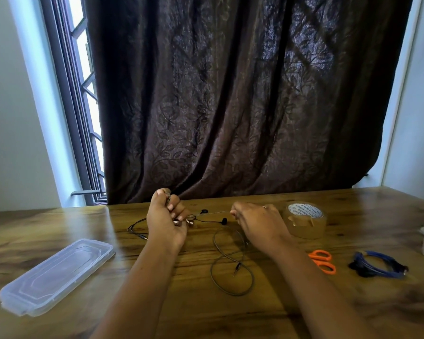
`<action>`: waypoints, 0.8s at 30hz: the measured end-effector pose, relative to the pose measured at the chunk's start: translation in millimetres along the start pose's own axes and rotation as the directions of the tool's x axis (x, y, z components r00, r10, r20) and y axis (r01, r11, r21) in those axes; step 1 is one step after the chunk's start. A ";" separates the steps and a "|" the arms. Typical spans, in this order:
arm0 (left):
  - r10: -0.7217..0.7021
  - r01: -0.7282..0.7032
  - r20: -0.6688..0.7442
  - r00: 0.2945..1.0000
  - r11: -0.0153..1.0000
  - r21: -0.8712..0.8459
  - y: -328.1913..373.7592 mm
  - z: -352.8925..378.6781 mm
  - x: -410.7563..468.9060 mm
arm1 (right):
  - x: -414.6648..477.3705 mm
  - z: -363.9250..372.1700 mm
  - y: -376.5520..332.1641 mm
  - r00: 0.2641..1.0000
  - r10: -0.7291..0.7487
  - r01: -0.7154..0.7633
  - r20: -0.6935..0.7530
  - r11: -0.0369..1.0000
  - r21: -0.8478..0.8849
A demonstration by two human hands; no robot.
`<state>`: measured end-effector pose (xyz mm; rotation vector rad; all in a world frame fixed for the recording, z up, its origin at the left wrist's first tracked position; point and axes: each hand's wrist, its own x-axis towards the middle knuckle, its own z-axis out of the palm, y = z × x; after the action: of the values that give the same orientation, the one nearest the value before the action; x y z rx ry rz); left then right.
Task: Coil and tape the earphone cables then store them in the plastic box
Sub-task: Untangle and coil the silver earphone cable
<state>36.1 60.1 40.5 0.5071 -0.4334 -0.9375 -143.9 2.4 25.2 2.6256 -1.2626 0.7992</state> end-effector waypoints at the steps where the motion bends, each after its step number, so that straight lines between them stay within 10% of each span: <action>1: 0.020 -0.020 -0.009 1.000 1.000 -0.011 4.0 -1.7 2.0 | -0.5 -0.5 1.4 1.000 0.001 -0.001 0.000 1.000 -0.005; 5: 0.101 -0.102 -0.045 0.994 0.995 -0.010 18.5 -12.1 11.4 | -1.6 -0.1 11.0 1.000 0.031 -0.031 -0.003 0.999 0.021; 9: 0.175 -0.161 -0.005 0.985 0.920 0.356 15.1 -13.7 8.8 | 0.7 5.2 13.3 0.996 0.086 -0.081 -0.021 0.984 0.159; 17: -0.275 -0.155 0.257 0.927 0.343 0.926 -29.5 -3.9 -12.0 | 3.5 15.2 8.1 0.989 0.140 -0.094 -0.040 0.822 0.561; 21: -0.226 -0.245 0.303 0.926 0.251 0.936 -39.8 1.1 -18.6 | 5.7 13.8 2.7 0.994 0.051 0.007 -0.096 0.854 0.521; 24: -0.248 -0.222 0.324 0.913 0.363 0.905 -39.3 4.7 -20.5 | 7.5 13.7 -2.4 0.987 -0.040 0.113 -0.157 0.865 0.489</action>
<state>-2.6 57.0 18.6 1.3957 -1.4258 -0.7177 -132.6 -5.6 17.6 2.9021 -1.0092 1.4375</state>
